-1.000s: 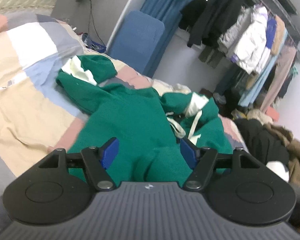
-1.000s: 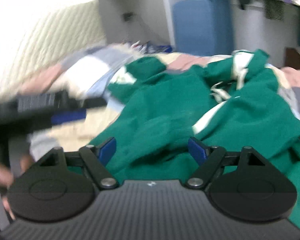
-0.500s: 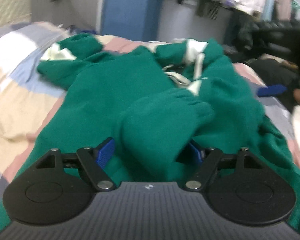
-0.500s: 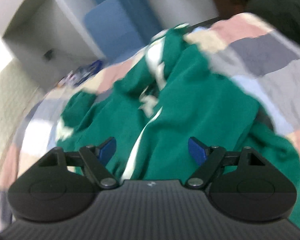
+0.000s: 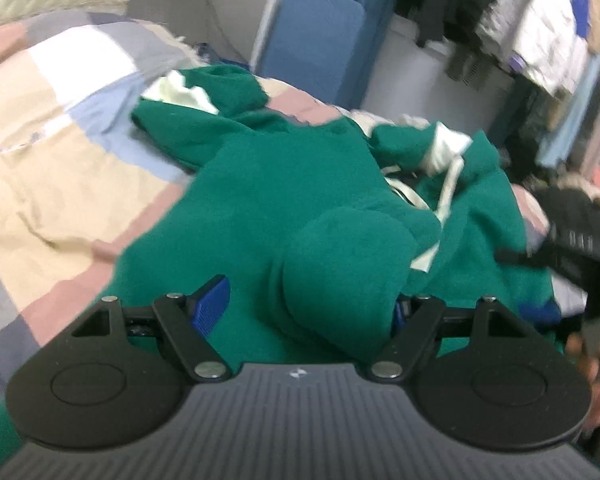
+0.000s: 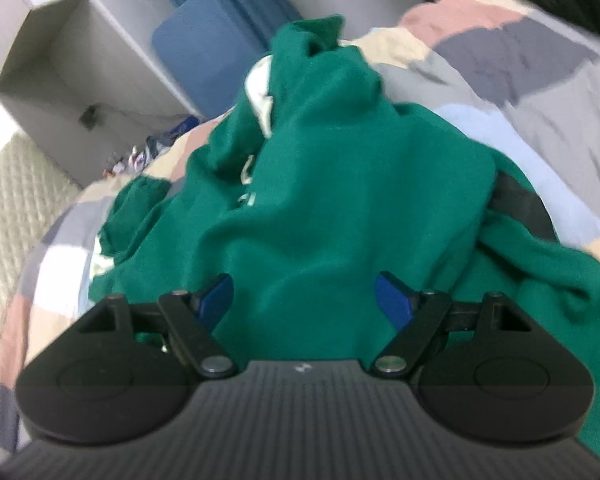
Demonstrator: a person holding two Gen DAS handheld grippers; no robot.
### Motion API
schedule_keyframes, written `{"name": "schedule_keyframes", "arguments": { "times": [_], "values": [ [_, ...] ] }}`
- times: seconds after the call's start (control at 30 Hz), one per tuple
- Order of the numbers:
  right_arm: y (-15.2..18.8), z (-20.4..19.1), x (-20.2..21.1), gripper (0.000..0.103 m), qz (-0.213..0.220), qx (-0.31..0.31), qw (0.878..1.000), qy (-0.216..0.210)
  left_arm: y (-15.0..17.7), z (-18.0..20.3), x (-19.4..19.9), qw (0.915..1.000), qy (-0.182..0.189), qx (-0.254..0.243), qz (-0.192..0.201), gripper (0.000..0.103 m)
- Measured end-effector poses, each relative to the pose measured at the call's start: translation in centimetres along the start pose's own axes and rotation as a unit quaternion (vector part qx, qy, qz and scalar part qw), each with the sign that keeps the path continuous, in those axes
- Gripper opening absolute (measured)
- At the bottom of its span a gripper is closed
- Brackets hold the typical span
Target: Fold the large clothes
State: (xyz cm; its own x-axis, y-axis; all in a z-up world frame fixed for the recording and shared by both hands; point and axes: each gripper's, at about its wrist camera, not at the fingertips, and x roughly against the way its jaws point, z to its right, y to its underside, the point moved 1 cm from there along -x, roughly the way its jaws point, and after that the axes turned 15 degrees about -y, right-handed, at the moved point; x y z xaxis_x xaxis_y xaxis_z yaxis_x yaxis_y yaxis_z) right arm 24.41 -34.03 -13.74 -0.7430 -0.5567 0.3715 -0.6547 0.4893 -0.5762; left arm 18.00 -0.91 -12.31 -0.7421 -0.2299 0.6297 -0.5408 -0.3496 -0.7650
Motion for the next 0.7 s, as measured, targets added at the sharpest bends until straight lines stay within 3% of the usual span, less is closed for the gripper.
{"name": "schedule_keyframes", "arguments": {
  "times": [0.13,0.3,0.4,0.5,0.63,0.7],
  "values": [
    [0.4,1.7,0.4,0.073,0.006,-0.049,0.999,0.001,-0.6,-1.5,-0.1,0.9987,-0.029,0.042,-0.009,0.08],
    [-0.5,2.8,3.5,0.074,0.037,-0.118,0.992,-0.013,-0.4,-3.4,0.8,0.9952,-0.069,0.068,-0.013,0.08],
    [-0.9,3.3,5.1,0.076,0.043,-0.129,0.991,0.003,-0.5,-4.3,2.0,0.9938,-0.083,0.074,0.003,0.08],
    [-0.9,4.4,5.3,0.077,0.04,-0.153,0.987,0.011,-1.0,-4.6,3.4,0.9937,-0.08,0.075,0.023,0.08],
    [-0.8,5.2,2.2,0.075,0.005,-0.168,0.984,-0.052,-1.2,-3.2,4.4,0.996,-0.065,0.042,0.044,0.08],
    [-1.2,4.9,0.6,0.067,0.0,-0.155,0.986,-0.058,-0.9,-2.4,4.7,0.9968,-0.057,0.021,0.052,0.08]
  ]
}}
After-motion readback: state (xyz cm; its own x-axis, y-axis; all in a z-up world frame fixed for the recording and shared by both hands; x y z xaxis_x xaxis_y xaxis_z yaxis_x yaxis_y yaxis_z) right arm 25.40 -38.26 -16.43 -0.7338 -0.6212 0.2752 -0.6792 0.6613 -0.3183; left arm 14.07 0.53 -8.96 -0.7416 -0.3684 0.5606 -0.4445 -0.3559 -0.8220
